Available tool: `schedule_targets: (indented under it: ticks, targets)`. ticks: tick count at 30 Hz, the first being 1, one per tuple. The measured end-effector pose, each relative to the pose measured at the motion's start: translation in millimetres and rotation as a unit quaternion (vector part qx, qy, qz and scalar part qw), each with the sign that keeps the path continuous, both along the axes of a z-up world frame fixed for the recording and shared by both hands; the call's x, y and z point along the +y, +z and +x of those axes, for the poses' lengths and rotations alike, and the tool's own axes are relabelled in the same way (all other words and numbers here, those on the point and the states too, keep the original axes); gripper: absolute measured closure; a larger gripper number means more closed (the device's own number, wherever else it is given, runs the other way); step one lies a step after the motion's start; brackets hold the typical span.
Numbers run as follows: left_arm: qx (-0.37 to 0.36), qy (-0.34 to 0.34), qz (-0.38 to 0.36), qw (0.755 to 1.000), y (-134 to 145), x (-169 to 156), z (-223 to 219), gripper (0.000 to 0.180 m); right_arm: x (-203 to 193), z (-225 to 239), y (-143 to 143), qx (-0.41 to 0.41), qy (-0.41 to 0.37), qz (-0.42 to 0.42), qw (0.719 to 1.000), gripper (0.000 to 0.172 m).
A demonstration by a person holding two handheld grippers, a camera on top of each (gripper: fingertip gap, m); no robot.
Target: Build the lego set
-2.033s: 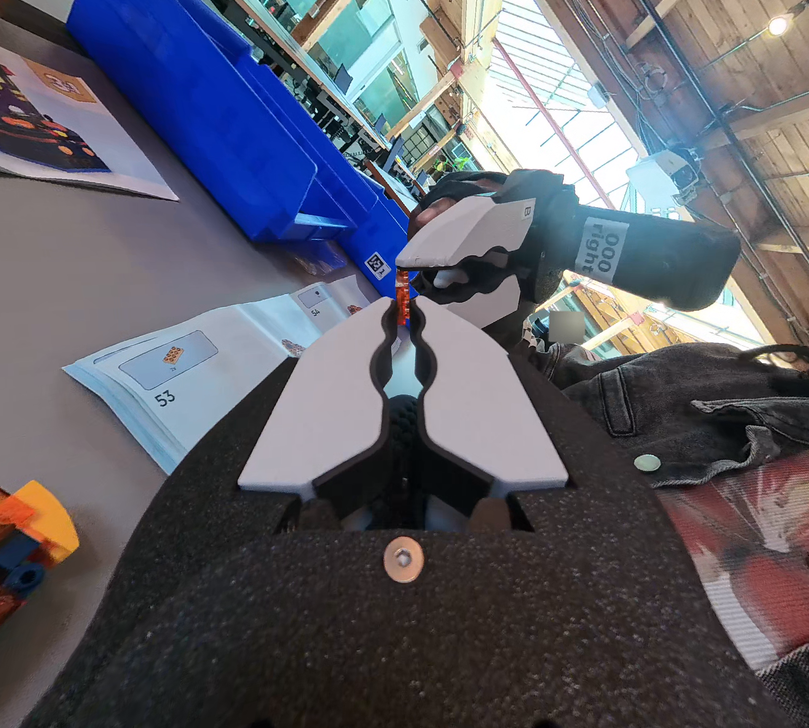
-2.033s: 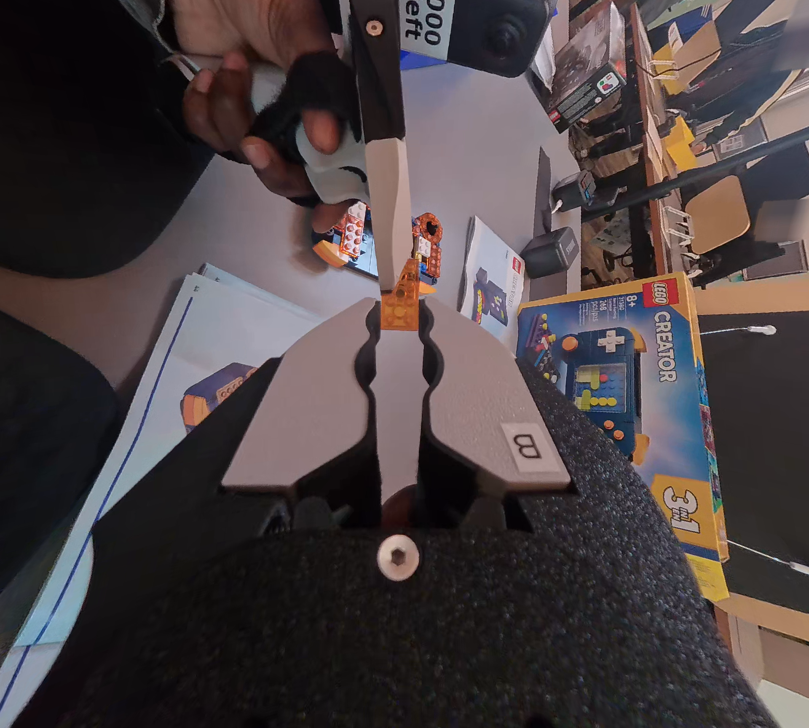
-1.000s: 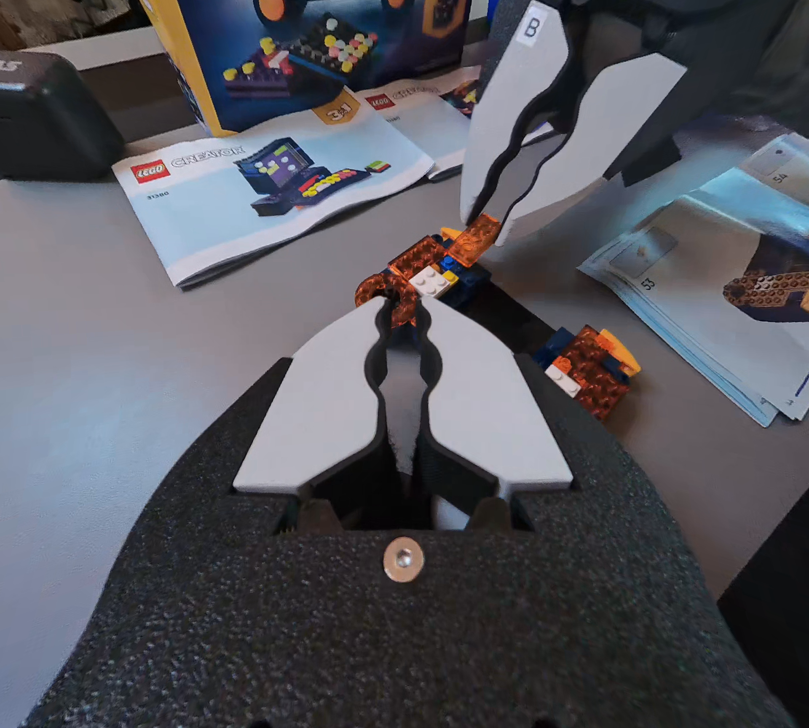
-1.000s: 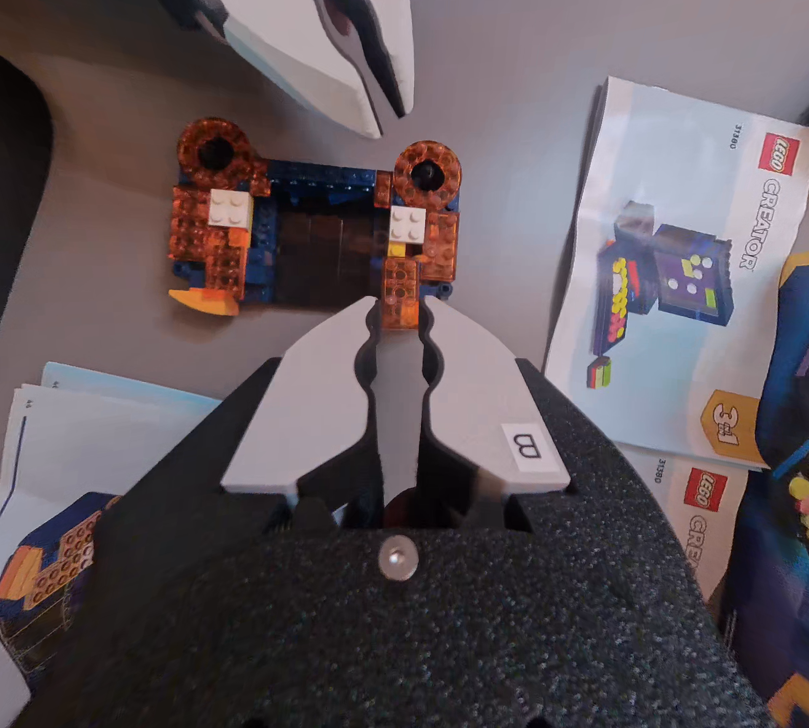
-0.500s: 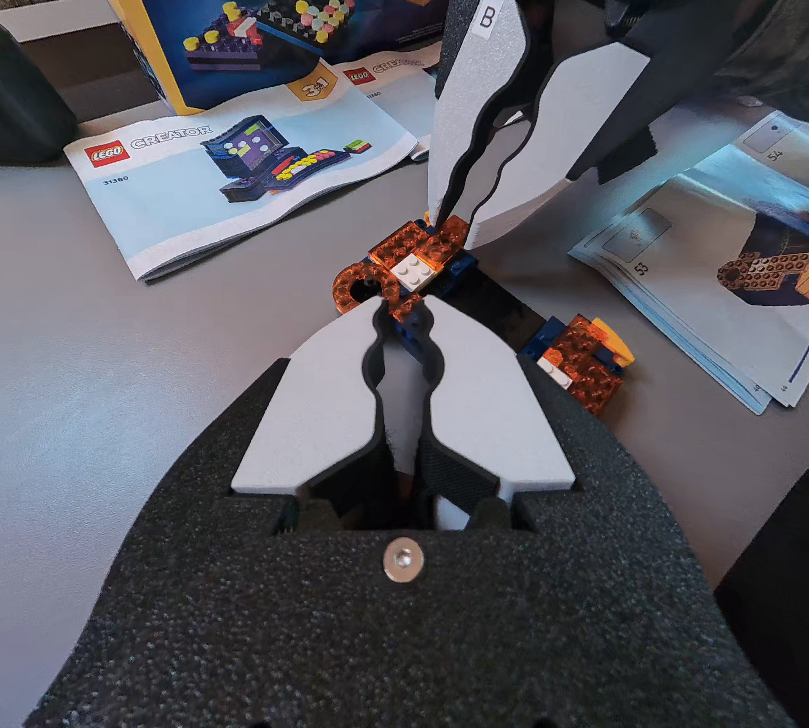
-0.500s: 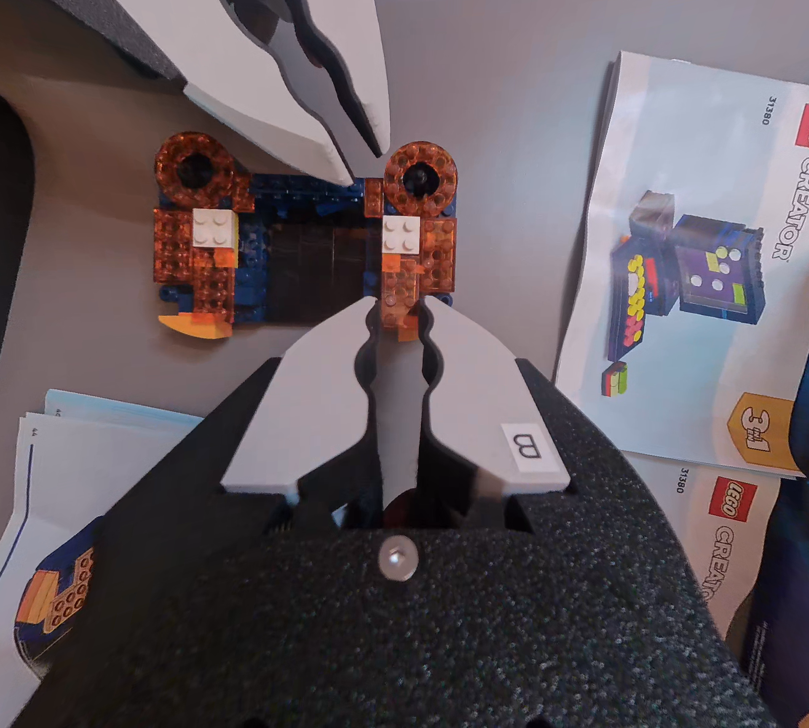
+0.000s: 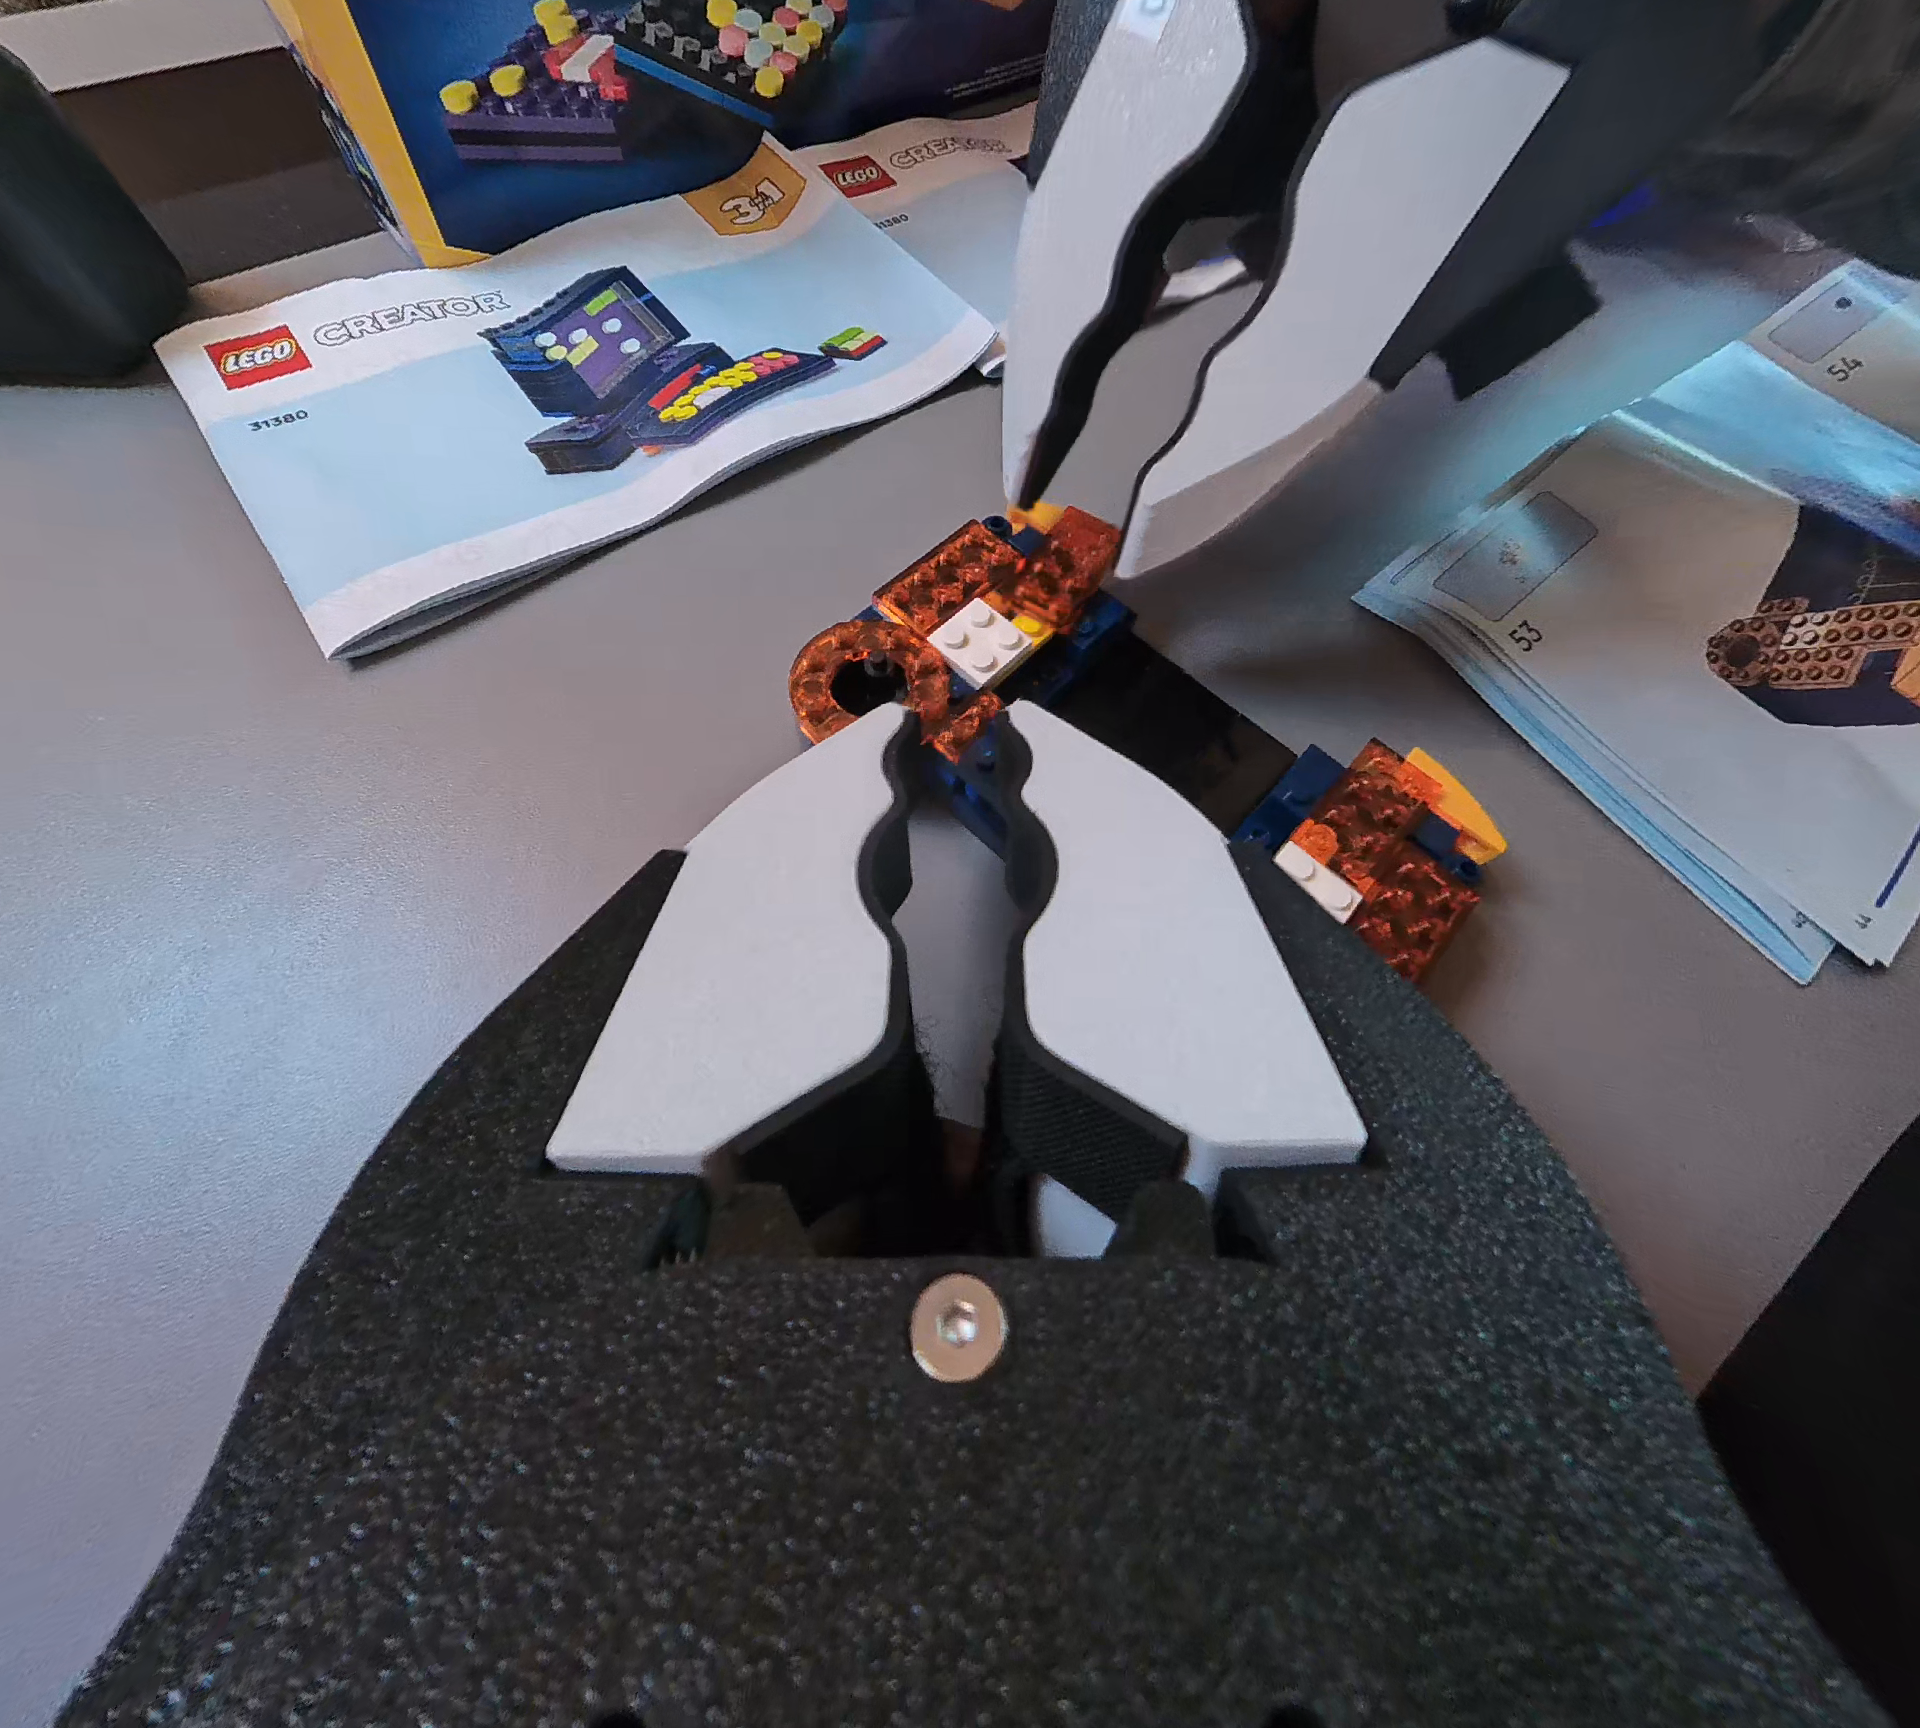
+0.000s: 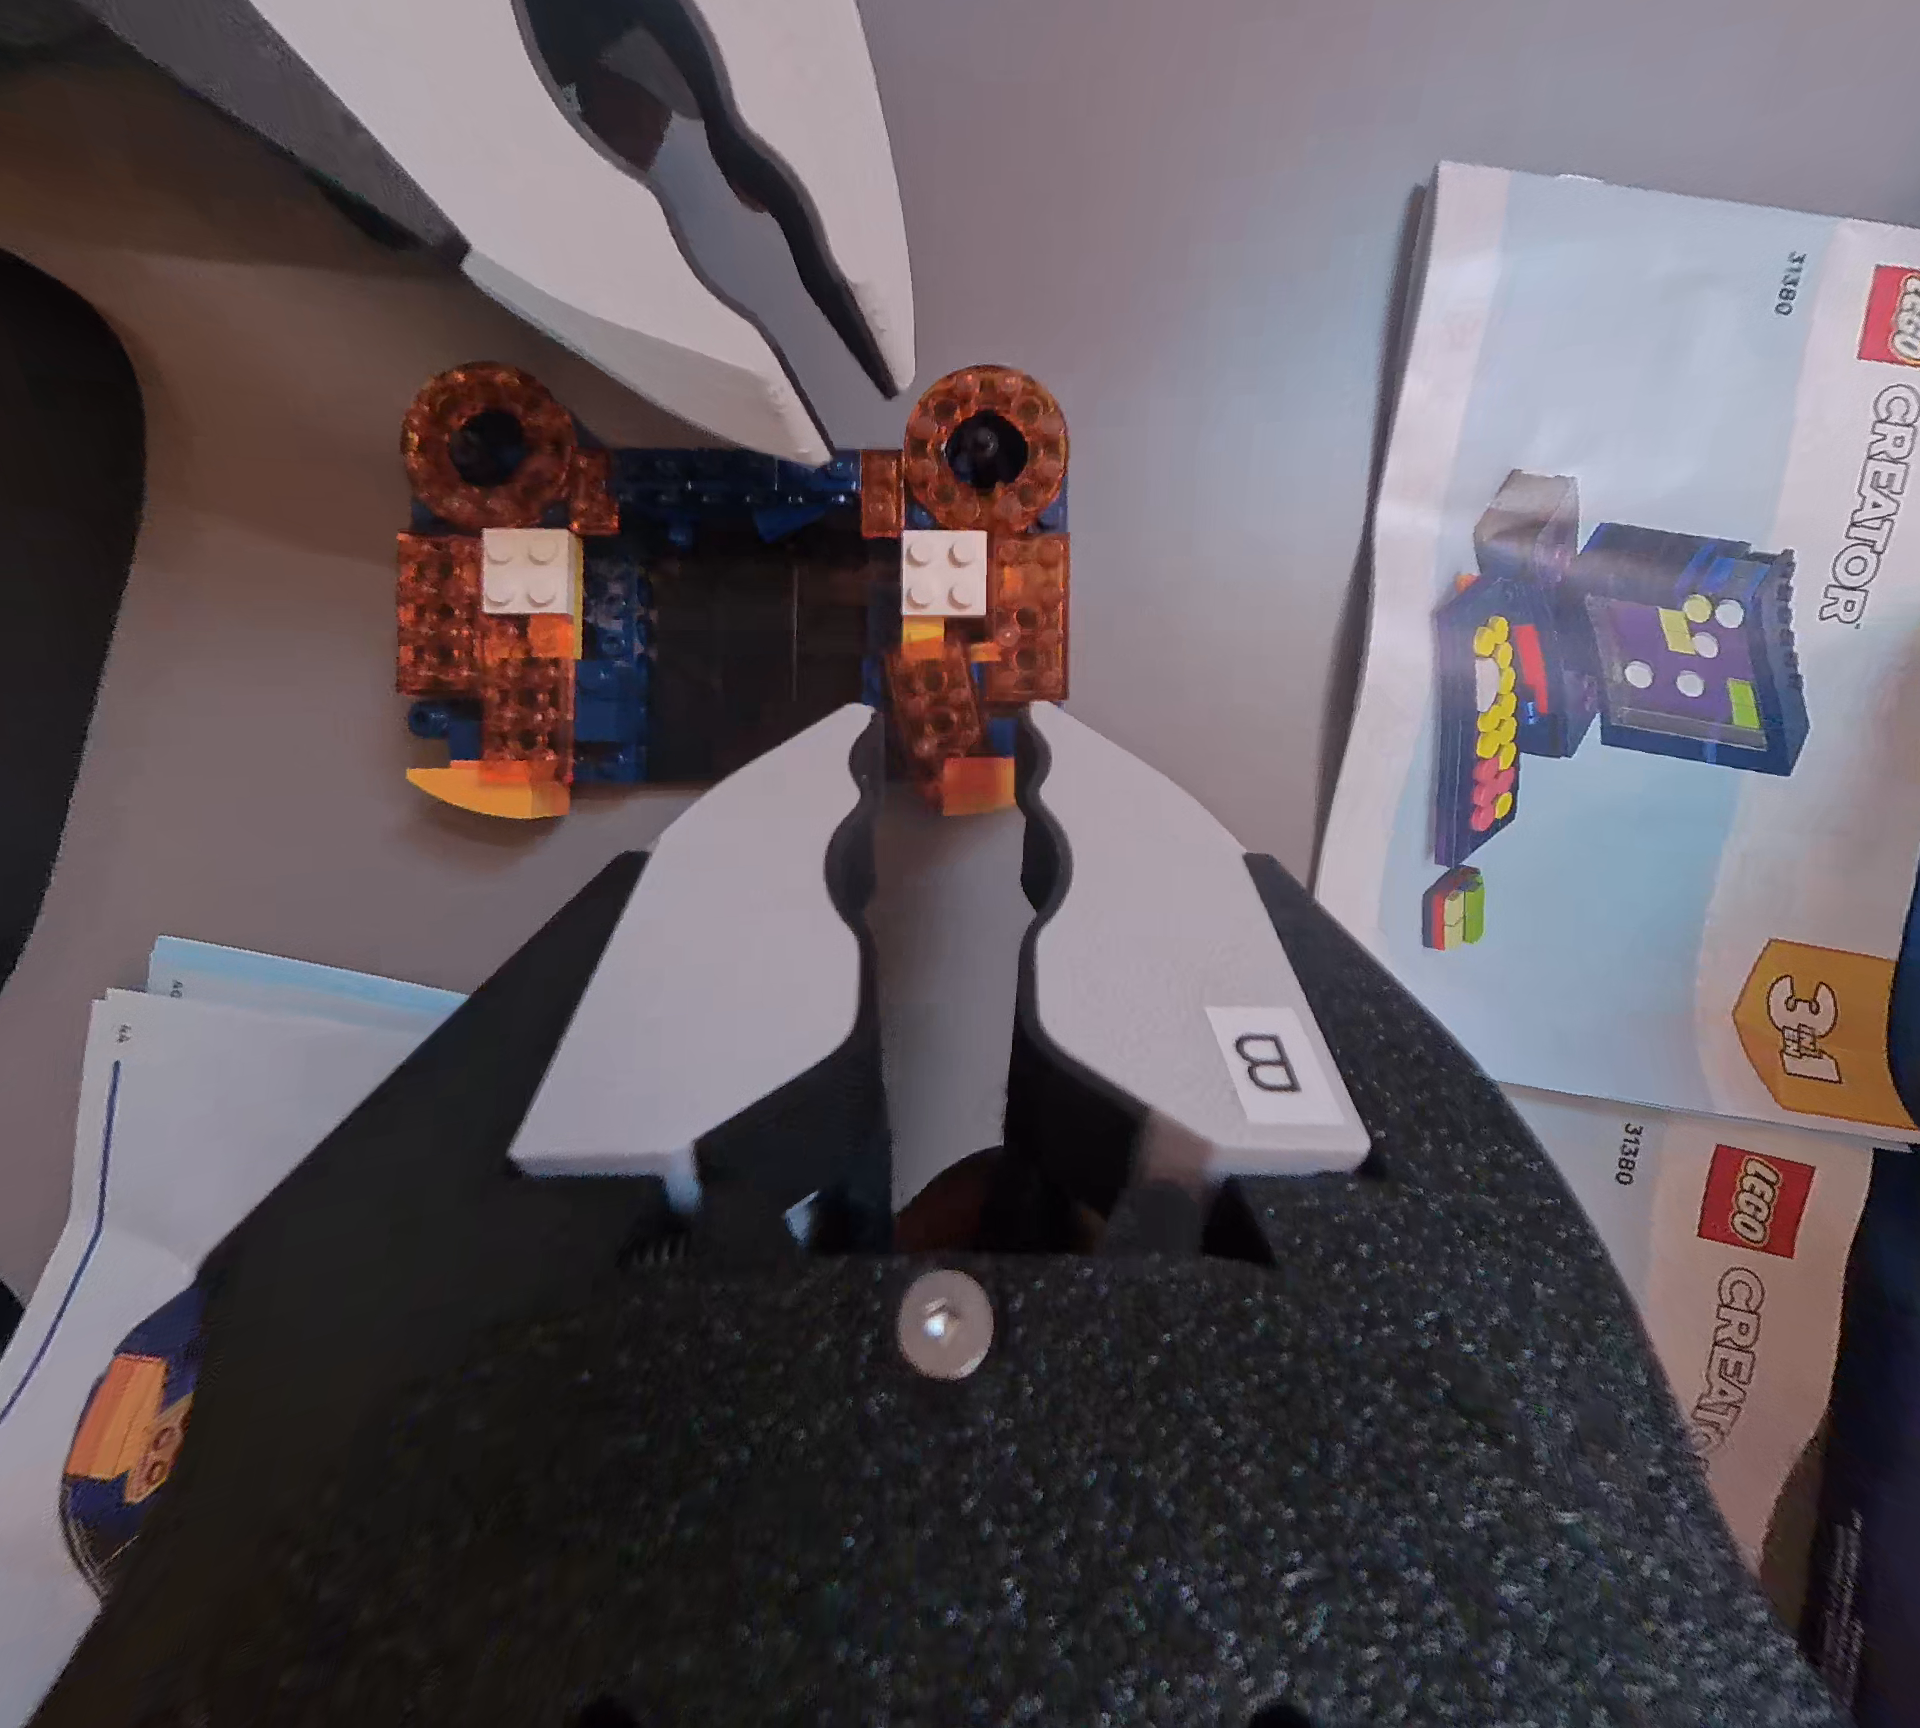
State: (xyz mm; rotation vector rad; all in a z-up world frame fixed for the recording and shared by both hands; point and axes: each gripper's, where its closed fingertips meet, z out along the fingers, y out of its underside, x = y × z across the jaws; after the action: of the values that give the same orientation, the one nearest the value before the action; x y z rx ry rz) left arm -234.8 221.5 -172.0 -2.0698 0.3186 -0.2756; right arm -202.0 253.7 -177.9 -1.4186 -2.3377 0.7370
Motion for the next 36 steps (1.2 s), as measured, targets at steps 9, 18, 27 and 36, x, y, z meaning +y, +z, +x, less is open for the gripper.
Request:
schedule_targets:
  ticks: [9,18,27,36]
  targets:
    - [-0.019,0.012,-0.025,0.999,-5.2,-2.9,-5.0,0.163,0.9,3.5,11.9,0.031,0.043,-0.015,0.998,0.169]
    - [-0.024,0.006,-0.037,0.999,-9.1,-4.2,-2.5,0.163,-10.0,2.1,-2.5,0.011,0.09,0.013,0.996,0.172]
    - [-0.023,0.003,-0.037,0.999,-9.3,-4.6,-1.1,0.163,-9.4,-3.0,-4.8,0.007,0.07,0.014,0.997,0.172]
    - [-0.026,0.002,-0.039,0.999,-9.6,-4.9,-0.4,0.163,-8.1,-7.1,-5.0,0.007,0.031,0.015,0.999,0.172]
